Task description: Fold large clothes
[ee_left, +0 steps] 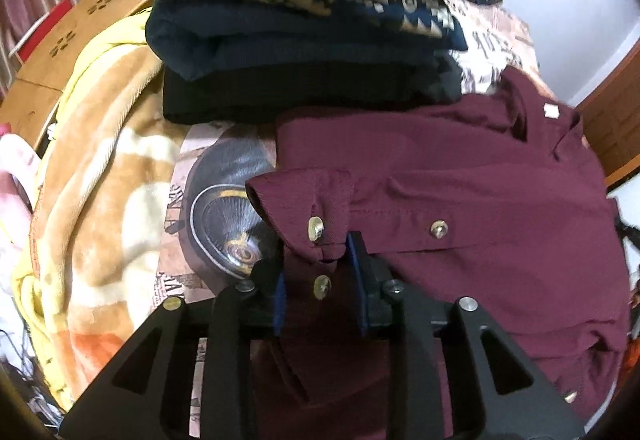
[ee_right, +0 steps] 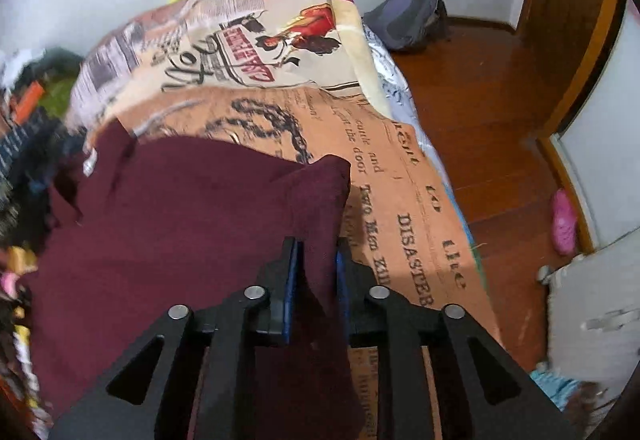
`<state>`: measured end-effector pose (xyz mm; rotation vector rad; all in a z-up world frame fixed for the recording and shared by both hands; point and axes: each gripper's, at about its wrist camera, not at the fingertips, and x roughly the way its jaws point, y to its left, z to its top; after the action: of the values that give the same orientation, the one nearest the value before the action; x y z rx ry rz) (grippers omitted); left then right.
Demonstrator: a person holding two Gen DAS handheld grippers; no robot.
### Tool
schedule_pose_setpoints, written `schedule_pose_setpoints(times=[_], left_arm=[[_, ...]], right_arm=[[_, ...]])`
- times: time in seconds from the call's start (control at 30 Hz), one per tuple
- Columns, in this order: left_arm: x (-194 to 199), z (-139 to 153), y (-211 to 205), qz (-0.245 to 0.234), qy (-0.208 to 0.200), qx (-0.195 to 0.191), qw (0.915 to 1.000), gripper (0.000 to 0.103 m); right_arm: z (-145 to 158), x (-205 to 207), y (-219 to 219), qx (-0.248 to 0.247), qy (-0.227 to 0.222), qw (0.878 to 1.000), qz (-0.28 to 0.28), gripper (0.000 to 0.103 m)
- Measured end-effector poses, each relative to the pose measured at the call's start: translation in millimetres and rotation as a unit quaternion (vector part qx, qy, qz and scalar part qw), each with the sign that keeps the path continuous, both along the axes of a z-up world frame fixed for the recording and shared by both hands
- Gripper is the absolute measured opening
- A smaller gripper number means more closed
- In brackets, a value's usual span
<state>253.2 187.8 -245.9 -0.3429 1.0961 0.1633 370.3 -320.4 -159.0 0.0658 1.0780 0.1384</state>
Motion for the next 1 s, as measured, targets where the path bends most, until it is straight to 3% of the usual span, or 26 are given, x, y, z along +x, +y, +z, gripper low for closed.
schedule_pose_setpoints(times=[0.17, 0.33, 0.5, 0.57, 0.67, 0.73, 0.87, 1.0], left_arm=[[-5, 1, -15, -0.009, 0.013, 0.045, 0.9989, 0.033], [-17, 21, -25, -0.009, 0.008, 0.073, 0.9973, 0.037], [-39, 48, -30, -0.004, -0.023, 0.068, 0.9975, 0.039], [-49, 60, -34, -0.010, -0.035, 0.068, 0.9970, 0.042], [-62, 77, -42, -0.020, -0.050, 0.086, 0.9949, 0.052], [-71, 86, -47, -0.027, -0.056, 0.093, 0.9937, 0.062], [-88, 89, -49, -0.020, -0.058, 0.068, 0.9958, 0.077], [-110, 75, -42, 0.003, -0.050, 0.034, 0.9982, 0.079]], right_arm=[[12, -11, 4, -0.041, 0.004, 0.999, 0.012, 0.019], [26, -26, 1, -0.031, 0.006, 0.999, 0.017, 0.019], [53, -45, -1, -0.021, -0.019, 0.999, 0.024, 0.020], [67, -57, -3, -0.014, -0.035, 0.999, 0.025, 0.026], [85, -74, -4, -0.008, -0.063, 0.998, 0.024, 0.051], [93, -84, -3, -0.008, -0.081, 0.996, 0.022, 0.057], [103, -103, -1, -0.007, -0.092, 0.995, 0.030, 0.057], [96, -124, 0, 0.013, -0.083, 0.996, 0.034, 0.057]])
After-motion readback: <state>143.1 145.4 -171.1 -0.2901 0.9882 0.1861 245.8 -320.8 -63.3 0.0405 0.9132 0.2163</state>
